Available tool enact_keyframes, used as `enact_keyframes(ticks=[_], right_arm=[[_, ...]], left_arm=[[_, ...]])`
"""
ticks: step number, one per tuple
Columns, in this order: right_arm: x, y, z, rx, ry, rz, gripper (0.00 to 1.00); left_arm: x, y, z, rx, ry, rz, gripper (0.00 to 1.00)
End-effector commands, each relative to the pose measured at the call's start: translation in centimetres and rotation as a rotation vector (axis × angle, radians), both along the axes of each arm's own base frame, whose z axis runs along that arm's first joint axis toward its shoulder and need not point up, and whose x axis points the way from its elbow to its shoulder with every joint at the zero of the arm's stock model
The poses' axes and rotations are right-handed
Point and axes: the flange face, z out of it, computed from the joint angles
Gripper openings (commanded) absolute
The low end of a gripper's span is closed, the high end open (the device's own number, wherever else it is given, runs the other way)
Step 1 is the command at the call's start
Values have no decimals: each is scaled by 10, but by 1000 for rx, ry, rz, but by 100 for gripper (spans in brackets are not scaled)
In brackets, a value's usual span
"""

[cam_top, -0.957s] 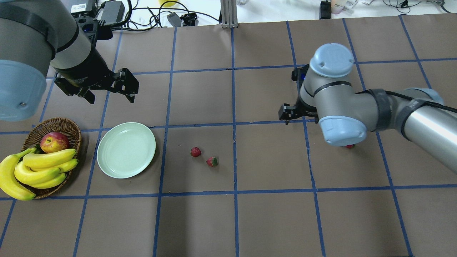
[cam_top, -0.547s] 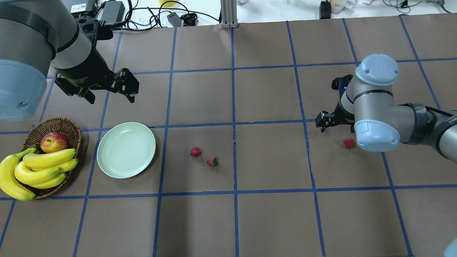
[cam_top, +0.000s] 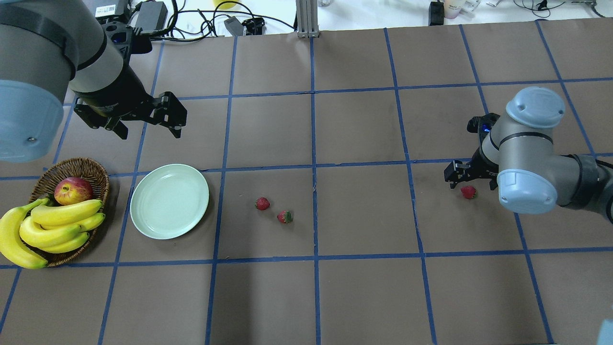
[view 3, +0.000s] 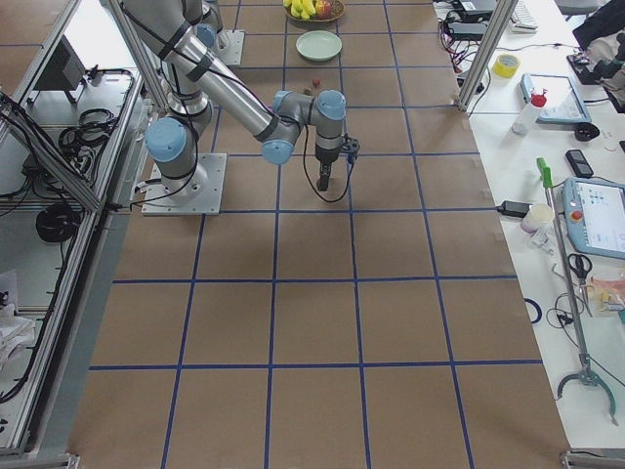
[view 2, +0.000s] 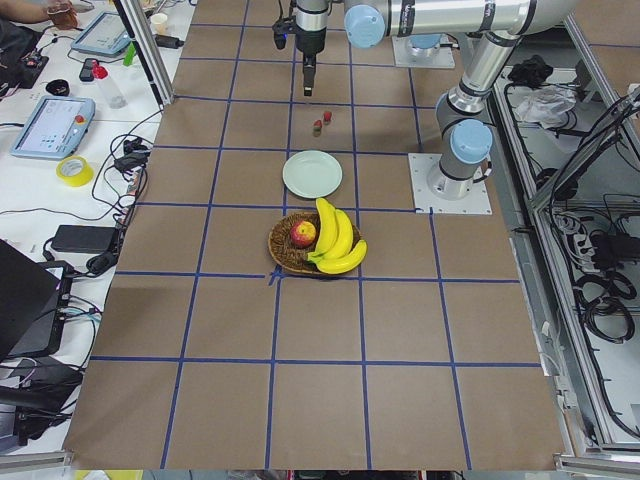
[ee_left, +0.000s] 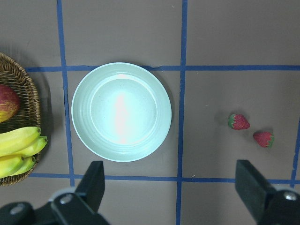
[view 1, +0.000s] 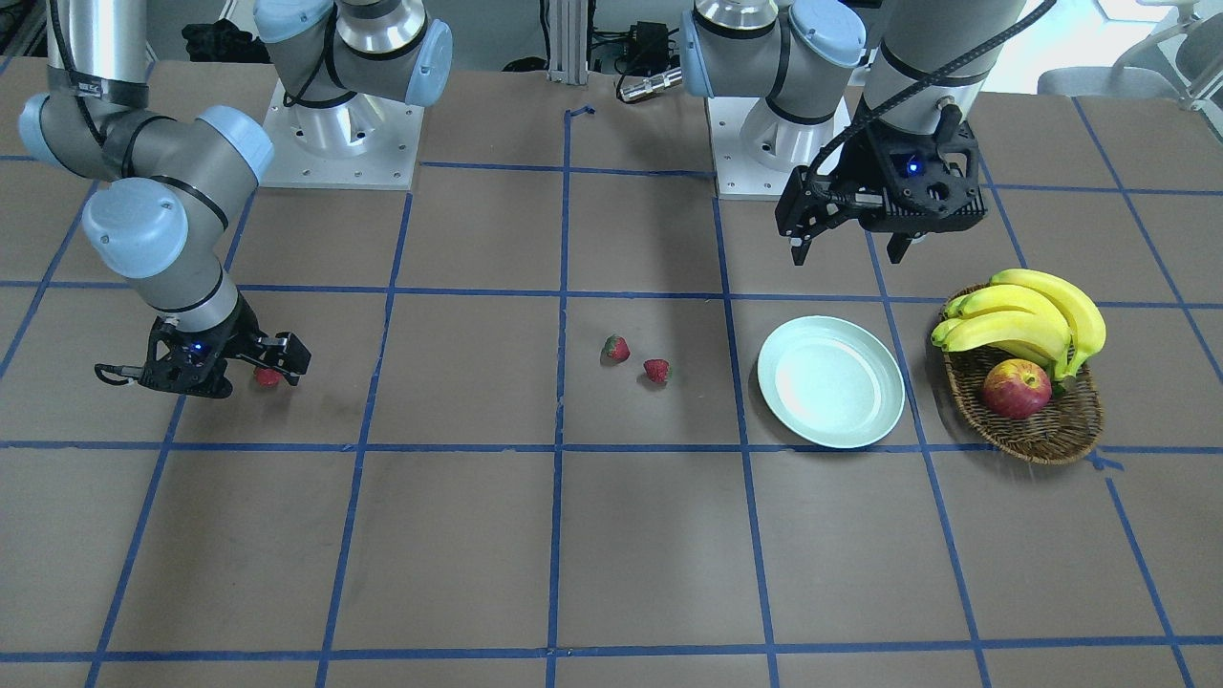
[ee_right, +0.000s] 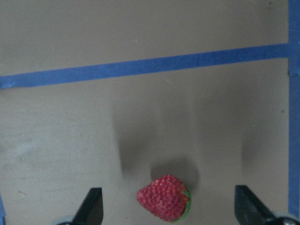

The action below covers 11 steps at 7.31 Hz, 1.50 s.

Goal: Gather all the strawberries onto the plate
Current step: 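Reach the right gripper to the farthest strawberry and grasp it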

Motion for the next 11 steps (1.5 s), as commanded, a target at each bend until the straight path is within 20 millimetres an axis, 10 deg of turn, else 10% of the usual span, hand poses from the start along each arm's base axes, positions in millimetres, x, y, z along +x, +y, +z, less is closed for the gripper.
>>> enact_keyframes(ticks=[1, 11], right_arm=[[2, 7, -8, 10, -13, -7, 96], [2, 8, -12, -6, -1, -19, 36]], left_arm=[[0, 0, 0, -1, 0, 0, 100], [1, 0, 1, -1, 0, 2, 100]])
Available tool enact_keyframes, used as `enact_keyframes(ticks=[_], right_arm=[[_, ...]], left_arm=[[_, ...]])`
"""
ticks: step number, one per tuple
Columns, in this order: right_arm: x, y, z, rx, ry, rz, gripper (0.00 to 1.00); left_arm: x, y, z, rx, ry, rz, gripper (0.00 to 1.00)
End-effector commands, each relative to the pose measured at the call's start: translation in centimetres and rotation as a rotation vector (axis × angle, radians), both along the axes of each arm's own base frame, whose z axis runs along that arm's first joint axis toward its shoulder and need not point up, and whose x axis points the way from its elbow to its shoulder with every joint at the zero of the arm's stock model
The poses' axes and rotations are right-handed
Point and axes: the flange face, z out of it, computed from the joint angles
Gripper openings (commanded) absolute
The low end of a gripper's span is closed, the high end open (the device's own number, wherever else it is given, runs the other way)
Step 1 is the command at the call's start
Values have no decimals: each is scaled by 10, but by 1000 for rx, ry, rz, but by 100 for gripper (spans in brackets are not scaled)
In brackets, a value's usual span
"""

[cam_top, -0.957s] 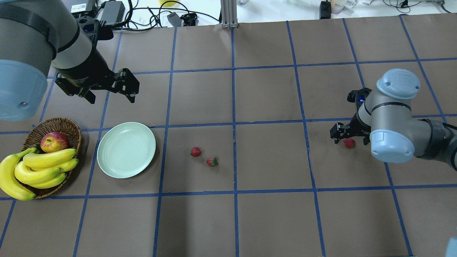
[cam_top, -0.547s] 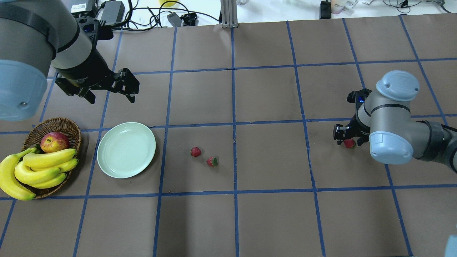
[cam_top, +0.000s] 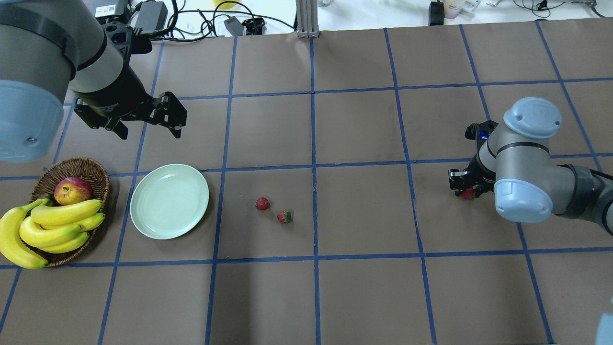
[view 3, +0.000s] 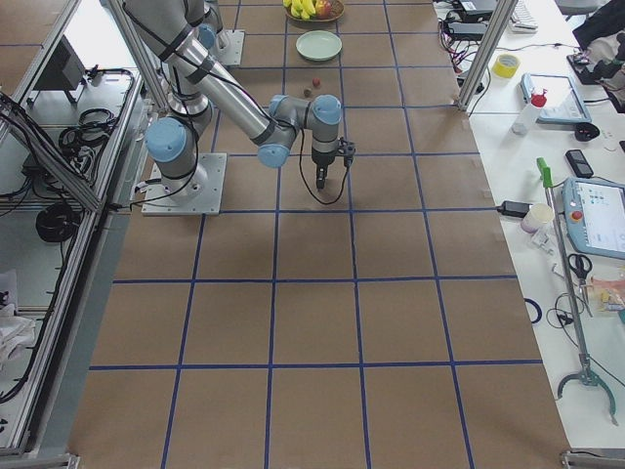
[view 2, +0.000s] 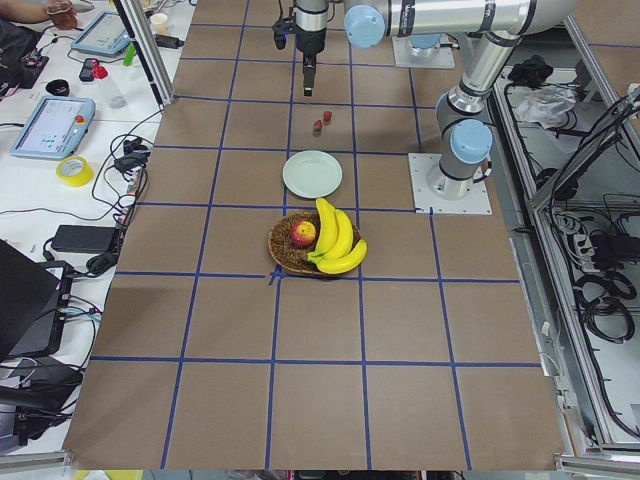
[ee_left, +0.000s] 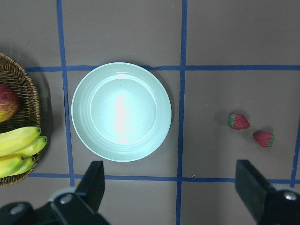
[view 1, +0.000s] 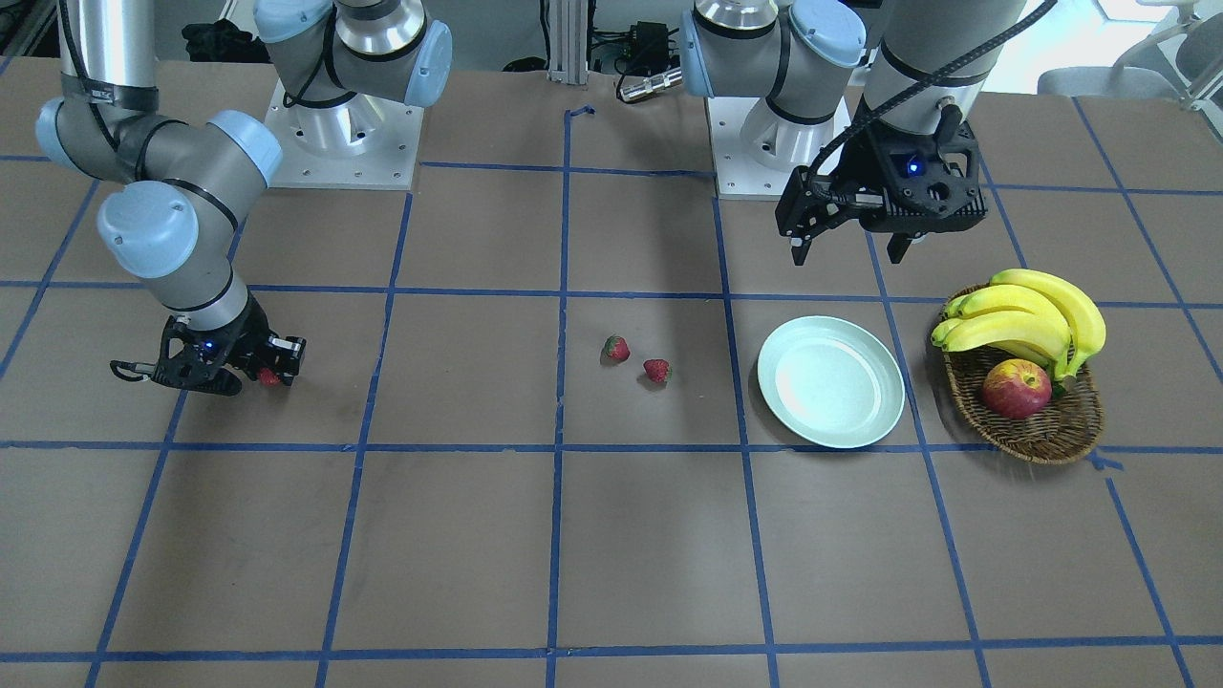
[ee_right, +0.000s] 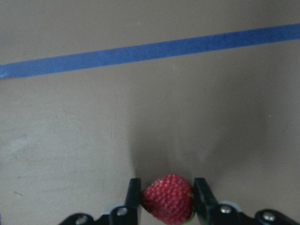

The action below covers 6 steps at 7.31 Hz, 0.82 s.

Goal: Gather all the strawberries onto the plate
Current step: 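Reach the right gripper to the farthest strawberry and grasp it, then carry it toward the plate and release beside the other two strawberries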

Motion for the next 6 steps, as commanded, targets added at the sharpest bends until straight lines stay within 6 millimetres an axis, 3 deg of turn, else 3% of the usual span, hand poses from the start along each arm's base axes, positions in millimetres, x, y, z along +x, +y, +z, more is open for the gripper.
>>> enact_keyframes(ticks=[1, 3, 4, 6], right_arm=[[-1, -1, 5, -5, 15, 2, 25], [3, -15, 25, -50, 14, 1, 22], [23, -18, 29, -59, 0, -31, 22], [119, -38, 61, -117, -14, -54, 23]], left_arm=[[0, 0, 1, -2, 0, -1, 100], [0, 0, 0, -1, 0, 0, 100], [0, 0, 1, -2, 0, -1, 100], [0, 0, 1, -2, 0, 0, 100]])
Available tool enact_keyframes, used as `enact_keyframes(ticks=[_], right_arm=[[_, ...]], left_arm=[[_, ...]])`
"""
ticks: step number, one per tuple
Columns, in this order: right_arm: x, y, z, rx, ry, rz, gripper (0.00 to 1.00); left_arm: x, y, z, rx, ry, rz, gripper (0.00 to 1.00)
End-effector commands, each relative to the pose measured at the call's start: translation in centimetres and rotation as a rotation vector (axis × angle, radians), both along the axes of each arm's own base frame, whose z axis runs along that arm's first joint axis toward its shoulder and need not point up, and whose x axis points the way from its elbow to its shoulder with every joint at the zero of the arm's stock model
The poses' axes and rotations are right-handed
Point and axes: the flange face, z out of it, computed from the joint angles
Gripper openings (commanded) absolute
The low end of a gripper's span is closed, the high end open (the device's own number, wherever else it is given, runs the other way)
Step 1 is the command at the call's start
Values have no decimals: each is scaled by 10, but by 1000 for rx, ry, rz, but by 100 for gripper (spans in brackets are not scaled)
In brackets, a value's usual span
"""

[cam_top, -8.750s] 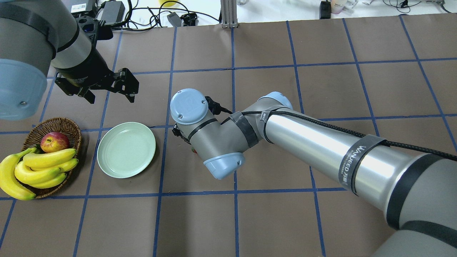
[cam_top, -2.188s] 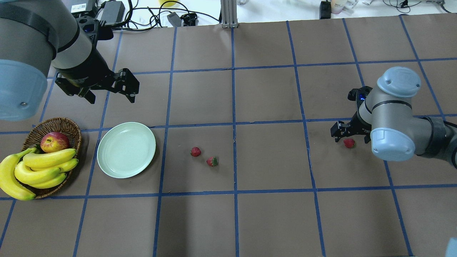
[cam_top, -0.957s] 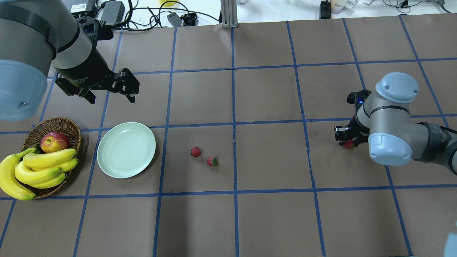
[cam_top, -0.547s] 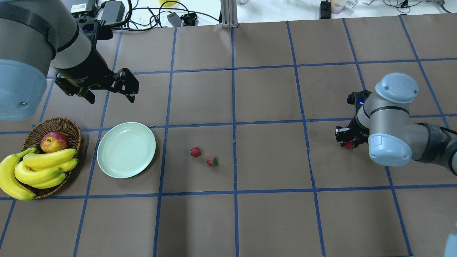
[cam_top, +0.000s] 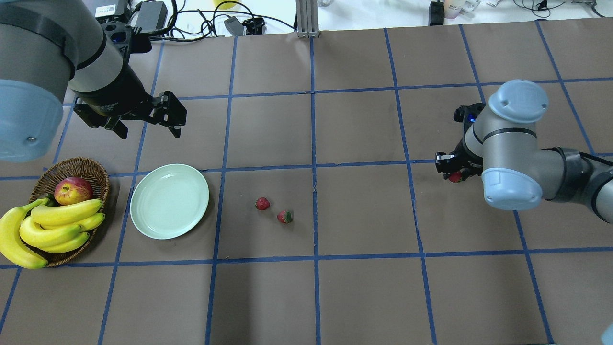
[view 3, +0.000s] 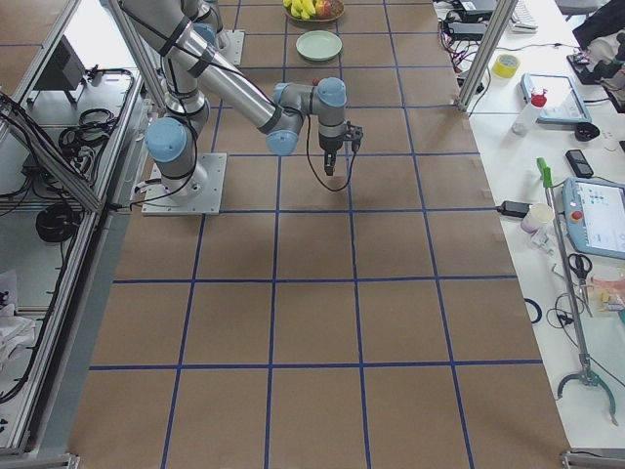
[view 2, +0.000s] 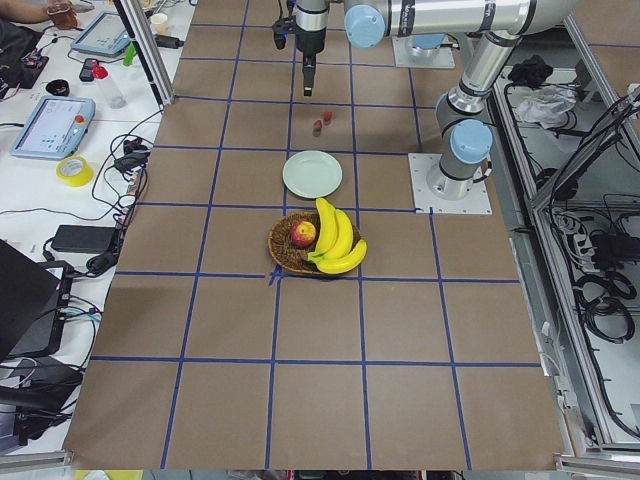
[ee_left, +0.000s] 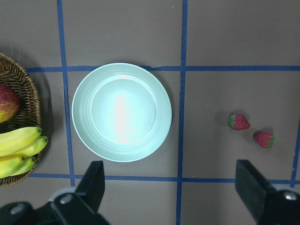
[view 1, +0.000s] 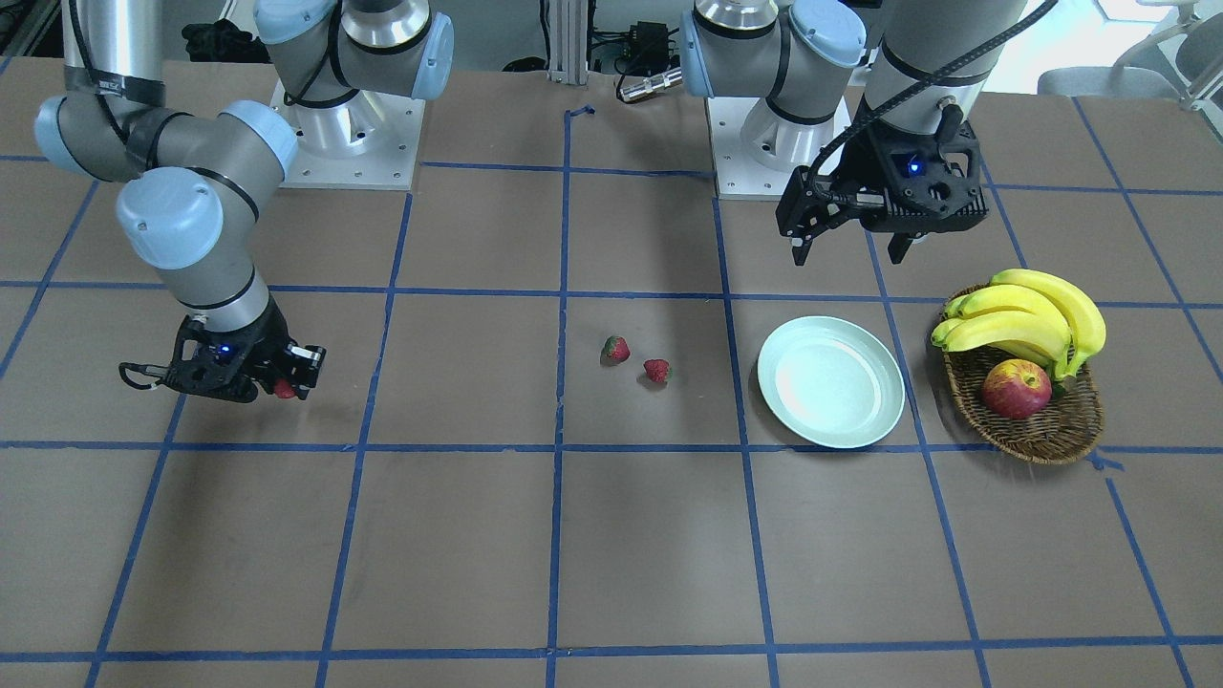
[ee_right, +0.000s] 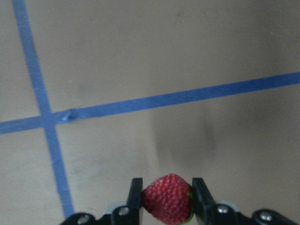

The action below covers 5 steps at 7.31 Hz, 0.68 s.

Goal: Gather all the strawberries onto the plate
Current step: 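Carry it toward the plate and release beside the other two strawberries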

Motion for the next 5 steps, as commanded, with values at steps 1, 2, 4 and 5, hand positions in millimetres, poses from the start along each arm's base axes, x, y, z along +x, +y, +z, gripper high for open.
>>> enact_keyframes(ticks=[1, 2, 4, 5], right_arm=[[110, -15, 32, -66, -32, -64, 23], [169, -15, 35, -87, -56, -86, 23], [281, -7, 14, -93, -93, -127, 23], [315, -8, 5, -88, -111, -117, 24]], left_arm=[[0, 0, 0, 1, 0, 0, 100], [-1, 0, -1, 2, 0, -1, 100], [-1, 0, -1, 2, 0, -1, 100], [-1, 0, 0, 1, 0, -1, 100]])
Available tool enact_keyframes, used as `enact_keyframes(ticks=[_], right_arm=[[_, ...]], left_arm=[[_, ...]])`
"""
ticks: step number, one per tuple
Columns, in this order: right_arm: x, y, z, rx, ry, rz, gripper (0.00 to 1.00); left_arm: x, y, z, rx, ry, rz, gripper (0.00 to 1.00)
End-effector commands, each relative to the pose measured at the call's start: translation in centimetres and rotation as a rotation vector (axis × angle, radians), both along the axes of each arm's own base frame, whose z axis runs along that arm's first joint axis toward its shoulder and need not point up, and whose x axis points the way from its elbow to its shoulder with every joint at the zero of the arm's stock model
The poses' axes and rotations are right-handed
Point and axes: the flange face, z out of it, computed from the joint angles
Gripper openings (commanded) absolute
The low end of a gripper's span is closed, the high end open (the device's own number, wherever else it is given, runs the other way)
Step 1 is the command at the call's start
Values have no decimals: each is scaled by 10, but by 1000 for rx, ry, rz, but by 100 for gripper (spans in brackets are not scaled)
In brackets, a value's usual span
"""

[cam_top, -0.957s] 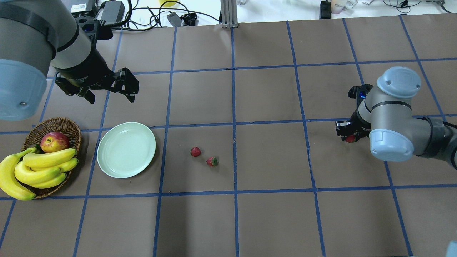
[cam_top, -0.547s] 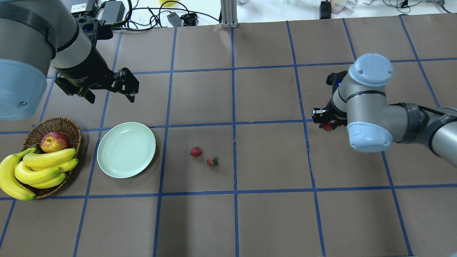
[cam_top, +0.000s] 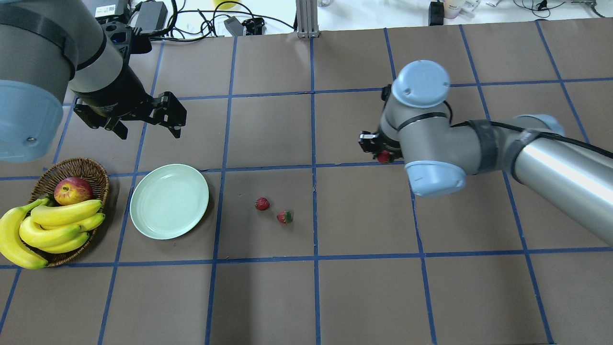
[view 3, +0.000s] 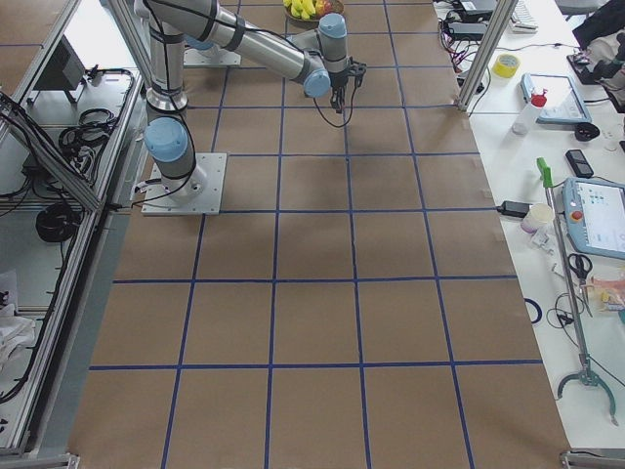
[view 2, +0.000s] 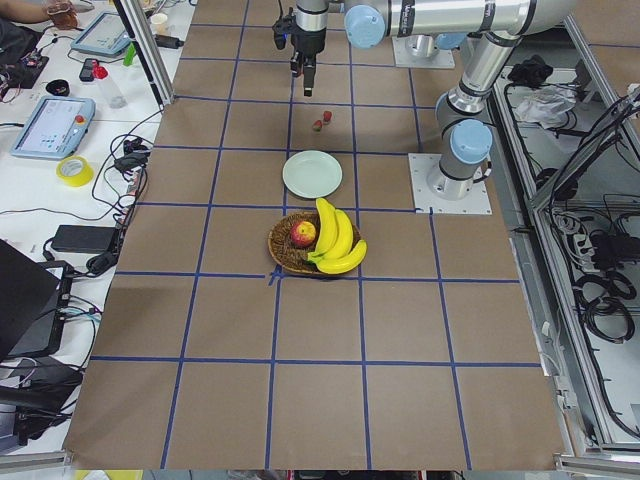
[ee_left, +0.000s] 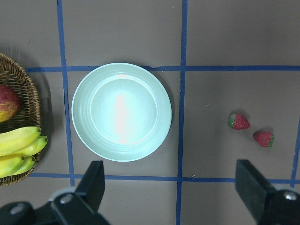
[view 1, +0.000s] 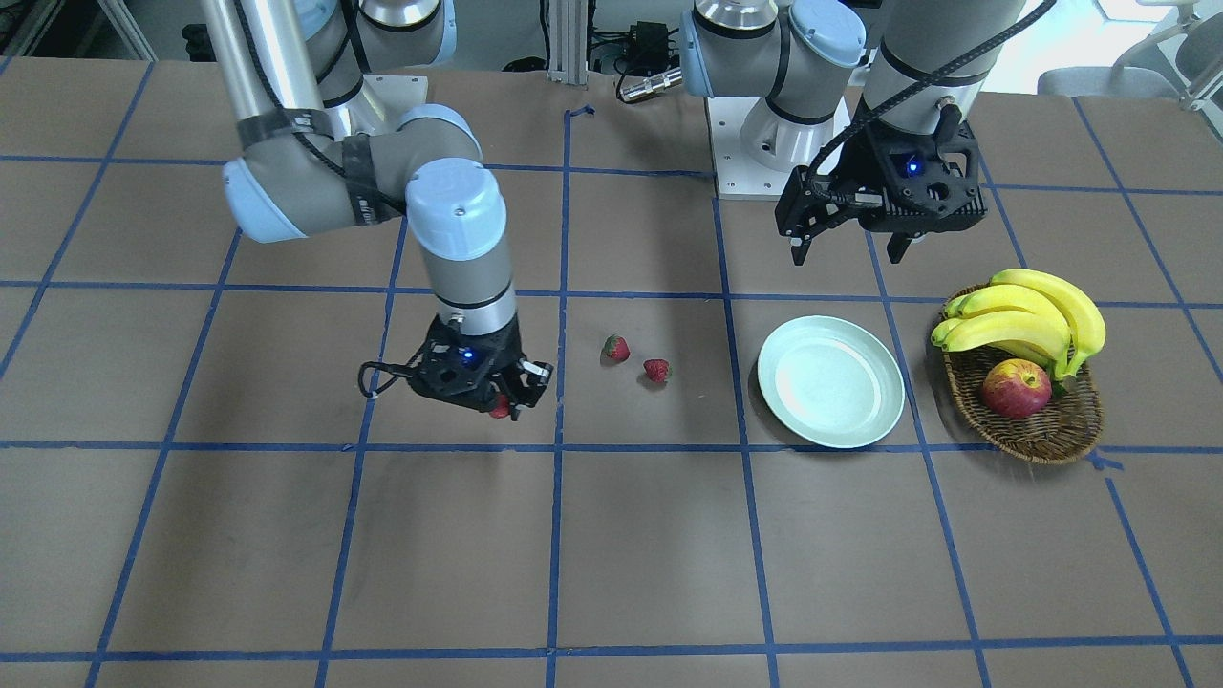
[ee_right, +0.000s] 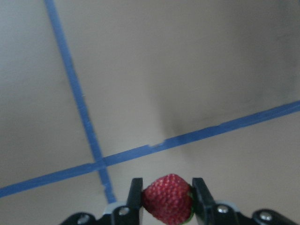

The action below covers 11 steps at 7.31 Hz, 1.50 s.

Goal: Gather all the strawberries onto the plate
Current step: 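Carry it toward the plate and release beside the other two strawberries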

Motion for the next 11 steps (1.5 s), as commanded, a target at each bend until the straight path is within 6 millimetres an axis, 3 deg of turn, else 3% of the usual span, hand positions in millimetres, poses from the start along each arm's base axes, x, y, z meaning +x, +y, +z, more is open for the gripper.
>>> enact_keyframes(ticks=[1, 3, 4, 5, 7, 8, 9, 10, 11], right_arm=[[81, 4, -14, 9, -94, -1, 24], [101, 21, -34, 48, -93, 19, 30], [105, 29, -40, 59, -73, 1, 44], [102, 35, -47, 77, -66, 2, 74], [107, 42, -47, 86, -78, 15, 93], [107, 42, -47, 87, -77, 21, 94], [106, 42, -39, 75, -77, 25, 98], [93, 40, -13, 49, -68, 61, 98], [52, 27, 14, 92, -31, 102, 99]], left_arm=[[0, 0, 1, -1, 0, 0, 100], [0, 0, 1, -1, 0, 0, 100], [0, 0, 1, -1, 0, 0, 100], [1, 0, 1, -1, -2, 1, 100], [1, 0, 1, -1, -2, 2, 100], [1, 0, 1, -1, -2, 2, 100], [1, 0, 1, -3, 0, 1, 100], [0, 1, 0, 0, 0, 0, 100], [1, 0, 1, -1, 0, 1, 100]])
